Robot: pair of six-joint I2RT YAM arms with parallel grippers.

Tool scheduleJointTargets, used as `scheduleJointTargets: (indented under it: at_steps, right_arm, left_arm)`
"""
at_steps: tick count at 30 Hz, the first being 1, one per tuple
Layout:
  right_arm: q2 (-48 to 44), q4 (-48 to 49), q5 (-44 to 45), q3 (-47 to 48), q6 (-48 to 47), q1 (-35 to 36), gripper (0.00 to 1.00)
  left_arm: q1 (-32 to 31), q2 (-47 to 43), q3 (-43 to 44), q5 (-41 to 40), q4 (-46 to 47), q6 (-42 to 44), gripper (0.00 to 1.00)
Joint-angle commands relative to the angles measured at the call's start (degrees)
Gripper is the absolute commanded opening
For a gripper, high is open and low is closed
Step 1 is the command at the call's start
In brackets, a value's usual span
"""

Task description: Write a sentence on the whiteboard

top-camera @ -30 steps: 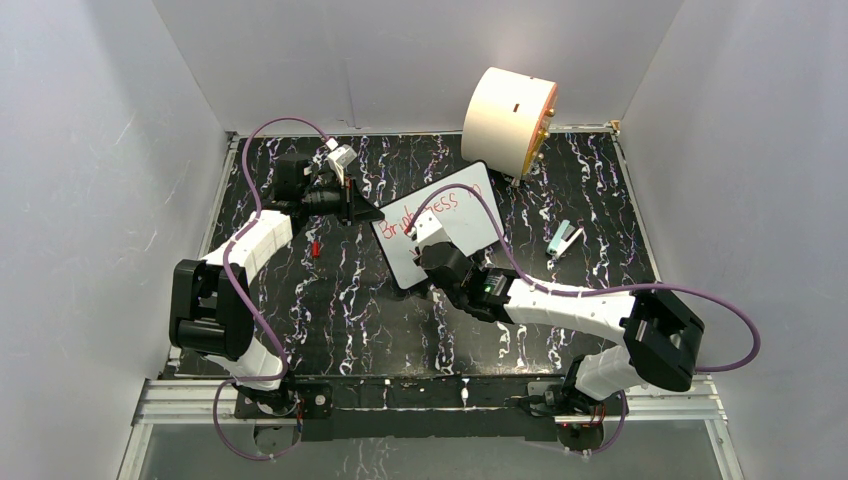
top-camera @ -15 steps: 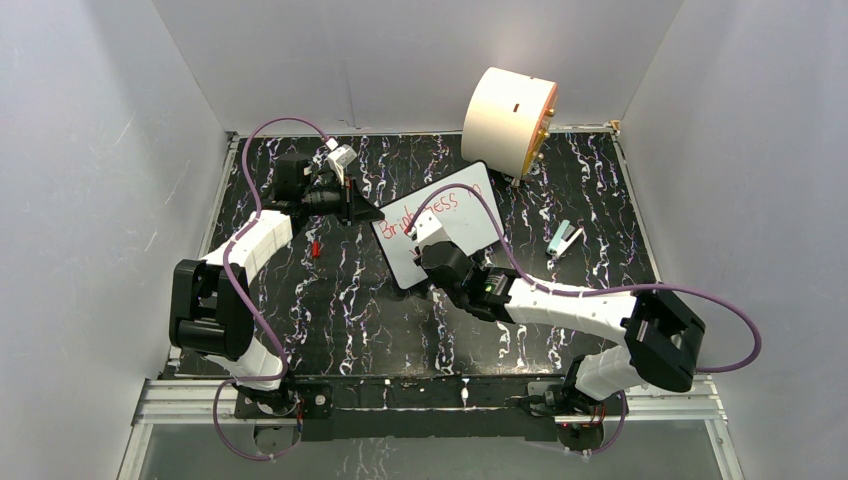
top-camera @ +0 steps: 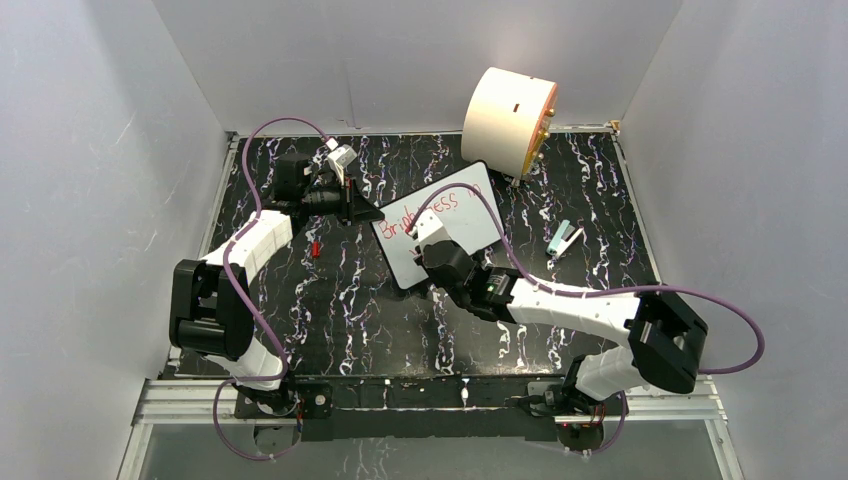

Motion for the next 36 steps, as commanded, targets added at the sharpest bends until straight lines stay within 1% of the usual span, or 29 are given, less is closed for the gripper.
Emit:
scheduleJointTargets:
  at_steps: [1,7,29,36]
  right_arm:
    - [-3.65,2.74,0.59,-0.08,-0.98,-0.20,0.00]
    - [-3.40,1.76,2.35,-0.54,-0.94,-1.02,0.00]
    - [-0.48,3.76,0.00,0.23,-1.44,-1.97,0.00]
    - [0.23,2.81,-0.80,0.50,-1.26,-2.04,0.00]
  left_arm:
    - [-1.47,1.43,-1.15,-4.30,-4.90,2.37,0.00]
    - [-1.46,1.35,-1.11,-4.31,-4.89,2.37,0.00]
    - [-1.50,1.52,-1.15,-4.21,-4.90,2.53,0.00]
    - [-1.53,1.52,-1.04,-4.26,-4.91,2.51,0.00]
